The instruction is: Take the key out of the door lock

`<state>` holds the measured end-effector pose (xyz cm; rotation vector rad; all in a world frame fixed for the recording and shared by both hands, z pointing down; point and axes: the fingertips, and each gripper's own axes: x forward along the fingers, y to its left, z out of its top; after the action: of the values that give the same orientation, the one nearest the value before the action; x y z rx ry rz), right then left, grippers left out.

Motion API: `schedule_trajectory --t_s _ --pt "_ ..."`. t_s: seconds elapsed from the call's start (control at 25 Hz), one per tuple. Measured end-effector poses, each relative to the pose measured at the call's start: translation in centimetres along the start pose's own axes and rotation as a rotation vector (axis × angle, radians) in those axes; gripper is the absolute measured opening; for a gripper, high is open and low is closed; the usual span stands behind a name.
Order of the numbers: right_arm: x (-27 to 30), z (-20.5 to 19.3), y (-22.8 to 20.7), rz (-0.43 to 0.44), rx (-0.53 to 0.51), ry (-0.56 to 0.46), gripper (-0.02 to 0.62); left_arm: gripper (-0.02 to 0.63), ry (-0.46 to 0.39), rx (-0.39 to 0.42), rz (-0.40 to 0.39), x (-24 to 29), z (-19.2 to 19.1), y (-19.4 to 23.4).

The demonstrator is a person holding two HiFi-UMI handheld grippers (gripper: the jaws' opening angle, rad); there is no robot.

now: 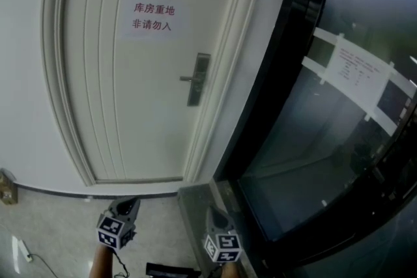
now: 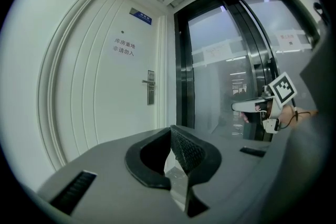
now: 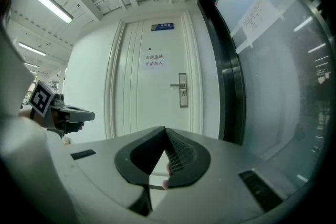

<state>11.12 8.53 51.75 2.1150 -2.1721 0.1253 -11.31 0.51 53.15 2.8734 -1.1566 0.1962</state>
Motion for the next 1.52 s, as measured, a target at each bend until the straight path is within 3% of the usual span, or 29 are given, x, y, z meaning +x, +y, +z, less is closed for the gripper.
schedule_trajectory --t_s 0.64,1.08,1.52 --pt "8.8 1.3 -0.7 -0.029 -0.01 -0.01 0.006 0.009 -0.017 0.011 -0.037 7.3 1.3 6.2" --pt "13.1 1.8 -0.2 -0.011 -0.021 0.003 0.006 0.008 -0.018 0.003 -0.024 9.7 1.5 9.5" --pt "19.0 2.0 -2.6 0.008 -0.014 -0.011 0.006 0.009 -0.008 0.008 0.005 14.8 1.4 11.9"
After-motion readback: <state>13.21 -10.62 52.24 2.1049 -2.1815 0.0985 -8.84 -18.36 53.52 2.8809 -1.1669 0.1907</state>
